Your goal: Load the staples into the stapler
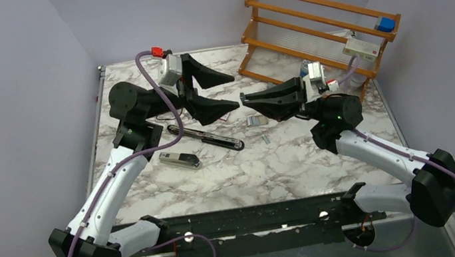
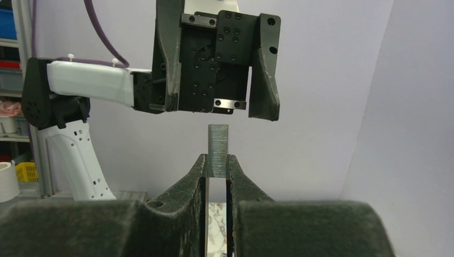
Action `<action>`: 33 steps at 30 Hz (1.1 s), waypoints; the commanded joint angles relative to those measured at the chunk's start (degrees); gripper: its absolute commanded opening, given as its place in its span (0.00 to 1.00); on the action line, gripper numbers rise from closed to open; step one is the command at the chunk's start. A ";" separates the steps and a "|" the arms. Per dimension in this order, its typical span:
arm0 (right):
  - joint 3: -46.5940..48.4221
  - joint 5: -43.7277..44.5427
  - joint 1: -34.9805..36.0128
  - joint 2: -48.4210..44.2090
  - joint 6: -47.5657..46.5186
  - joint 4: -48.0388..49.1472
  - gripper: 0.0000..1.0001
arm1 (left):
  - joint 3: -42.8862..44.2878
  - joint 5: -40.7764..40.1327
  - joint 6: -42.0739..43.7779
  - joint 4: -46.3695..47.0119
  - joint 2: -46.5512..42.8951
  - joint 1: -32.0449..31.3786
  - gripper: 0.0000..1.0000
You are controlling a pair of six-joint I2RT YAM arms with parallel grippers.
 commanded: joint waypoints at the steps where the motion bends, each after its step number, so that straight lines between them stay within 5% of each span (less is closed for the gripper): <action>1: 1.31 -1.42 -0.04 0.34 1.49 2.68 0.12 | -0.32 -1.05 -0.54 2.96 0.26 -2.43 0.68; 6: 1.47 -1.36 -0.04 0.39 2.89 3.57 0.12 | -0.40 -1.15 -0.62 3.13 0.80 -3.94 0.59; 20: 2.53 -3.22 -0.10 0.74 5.87 6.78 0.12 | -2.15 -2.49 -0.27 3.40 0.36 -4.62 0.60; 33: 2.93 -2.83 -0.05 1.01 5.87 6.58 0.12 | -1.92 -1.96 -0.48 3.53 0.53 -4.79 0.42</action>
